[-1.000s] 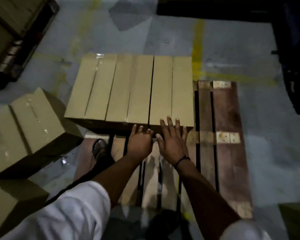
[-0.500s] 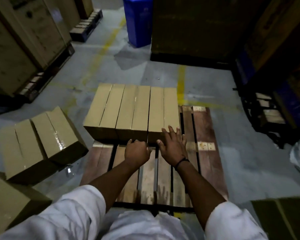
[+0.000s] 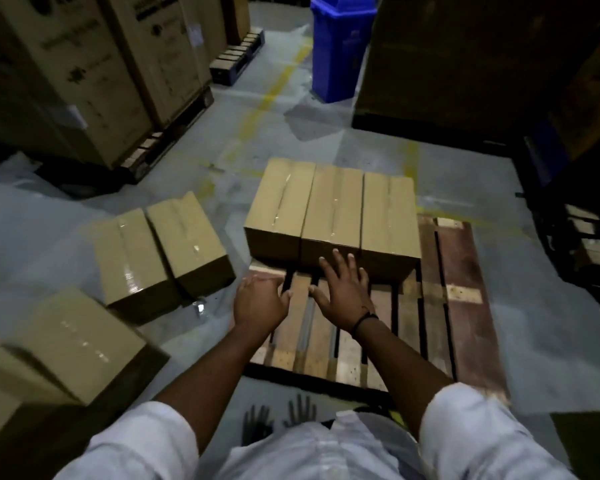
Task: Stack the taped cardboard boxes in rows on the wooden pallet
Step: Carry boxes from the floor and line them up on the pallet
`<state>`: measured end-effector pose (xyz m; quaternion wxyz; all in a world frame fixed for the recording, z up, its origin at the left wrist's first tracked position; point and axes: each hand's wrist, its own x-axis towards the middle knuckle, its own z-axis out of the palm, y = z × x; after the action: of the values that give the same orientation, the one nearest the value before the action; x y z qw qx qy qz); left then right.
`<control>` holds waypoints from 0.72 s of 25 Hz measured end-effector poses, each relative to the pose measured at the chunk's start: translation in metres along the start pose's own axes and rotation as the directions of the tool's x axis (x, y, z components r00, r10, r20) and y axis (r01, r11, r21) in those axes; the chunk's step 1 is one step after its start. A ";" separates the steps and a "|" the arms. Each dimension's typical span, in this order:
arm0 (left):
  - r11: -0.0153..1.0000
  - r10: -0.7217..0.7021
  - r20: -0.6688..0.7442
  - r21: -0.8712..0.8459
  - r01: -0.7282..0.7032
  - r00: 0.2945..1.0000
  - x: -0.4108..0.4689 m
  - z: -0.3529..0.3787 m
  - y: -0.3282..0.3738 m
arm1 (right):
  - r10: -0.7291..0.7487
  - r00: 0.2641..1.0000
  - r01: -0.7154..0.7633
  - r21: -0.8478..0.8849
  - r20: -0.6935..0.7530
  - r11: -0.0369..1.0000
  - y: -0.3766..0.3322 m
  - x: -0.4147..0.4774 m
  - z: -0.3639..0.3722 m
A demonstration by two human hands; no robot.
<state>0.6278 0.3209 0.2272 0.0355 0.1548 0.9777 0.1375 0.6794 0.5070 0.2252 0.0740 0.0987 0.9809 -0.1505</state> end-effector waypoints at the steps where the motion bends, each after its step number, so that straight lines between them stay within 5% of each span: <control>1: 0.999 -0.034 0.004 0.038 0.034 0.999 -0.011 -0.003 -0.021 | -0.045 0.999 0.045 -0.008 0.000 0.999 -0.022 0.000 0.005; 7: 0.968 -0.249 -0.064 -0.007 0.249 0.966 -0.059 -0.033 -0.103 | -0.305 0.952 0.307 -0.091 0.036 0.947 -0.115 -0.002 0.023; 14: 0.857 -0.510 -0.123 -0.159 0.490 0.851 -0.124 -0.052 -0.125 | -0.464 0.876 0.477 -0.096 0.129 0.874 -0.142 -0.007 0.029; 18: 0.796 -0.605 -0.142 -0.100 0.597 0.783 -0.157 -0.056 -0.144 | -0.566 0.809 0.577 -0.028 0.160 0.816 -0.162 -0.009 0.046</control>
<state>0.7285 0.1260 0.2454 -0.0008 -0.1777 0.9717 0.1558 0.6581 0.3399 0.2292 0.0999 -0.2148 0.9620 -0.1355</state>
